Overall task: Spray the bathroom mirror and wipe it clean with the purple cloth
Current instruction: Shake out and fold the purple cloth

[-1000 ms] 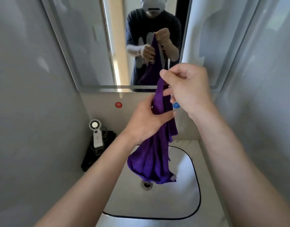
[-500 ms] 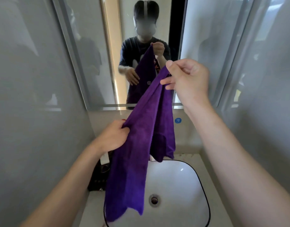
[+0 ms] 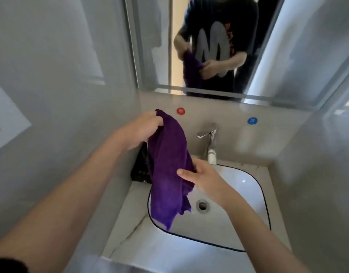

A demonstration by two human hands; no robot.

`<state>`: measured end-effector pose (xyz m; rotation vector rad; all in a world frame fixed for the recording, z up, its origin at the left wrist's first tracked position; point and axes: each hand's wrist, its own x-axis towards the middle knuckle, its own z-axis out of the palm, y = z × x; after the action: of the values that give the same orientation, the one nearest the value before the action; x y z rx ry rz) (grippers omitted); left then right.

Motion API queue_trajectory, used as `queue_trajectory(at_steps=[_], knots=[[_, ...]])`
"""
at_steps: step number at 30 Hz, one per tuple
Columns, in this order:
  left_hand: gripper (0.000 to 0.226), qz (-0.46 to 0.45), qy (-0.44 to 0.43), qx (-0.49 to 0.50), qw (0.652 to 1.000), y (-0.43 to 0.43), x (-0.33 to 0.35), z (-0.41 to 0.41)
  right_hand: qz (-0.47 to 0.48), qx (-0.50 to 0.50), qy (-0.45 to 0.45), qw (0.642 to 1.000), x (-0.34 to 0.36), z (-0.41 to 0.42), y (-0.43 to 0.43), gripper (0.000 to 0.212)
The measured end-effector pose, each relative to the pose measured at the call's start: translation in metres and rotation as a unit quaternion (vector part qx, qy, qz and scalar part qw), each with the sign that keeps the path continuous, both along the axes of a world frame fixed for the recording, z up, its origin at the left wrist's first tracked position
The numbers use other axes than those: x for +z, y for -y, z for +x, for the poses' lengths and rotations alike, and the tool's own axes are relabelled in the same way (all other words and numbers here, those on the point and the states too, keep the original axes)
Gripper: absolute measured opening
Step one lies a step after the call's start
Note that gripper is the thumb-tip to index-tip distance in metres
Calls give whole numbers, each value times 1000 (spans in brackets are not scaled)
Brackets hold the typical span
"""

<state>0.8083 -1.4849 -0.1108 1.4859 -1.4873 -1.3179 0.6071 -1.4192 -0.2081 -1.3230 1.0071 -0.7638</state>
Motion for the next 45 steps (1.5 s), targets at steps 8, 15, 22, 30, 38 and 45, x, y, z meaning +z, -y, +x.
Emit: queue_trajectory(at_steps=[8,15,22,30,38,45], knots=[[32,25,121,126,984,-22,-71,68,71,-191,50,978,-21,7,2,26],[45,84,62,93,990,-61,-91,96,-3,-124,48,991,14,-12,20,14],[29,38,47,111,992,-61,-94,108,-61,-67,-124,988,31,-18,45,31],[26,-80,93,86,989,-60,-76,84,-189,-157,-88,965,57,-35,59,25],[35,-28,-227,71,971,-73,-46,34,-237,-270,-191,914,29,-31,79,13],[45,71,-424,74,900,-78,-57,11,-86,-257,-223,936,-1,0,29,52]])
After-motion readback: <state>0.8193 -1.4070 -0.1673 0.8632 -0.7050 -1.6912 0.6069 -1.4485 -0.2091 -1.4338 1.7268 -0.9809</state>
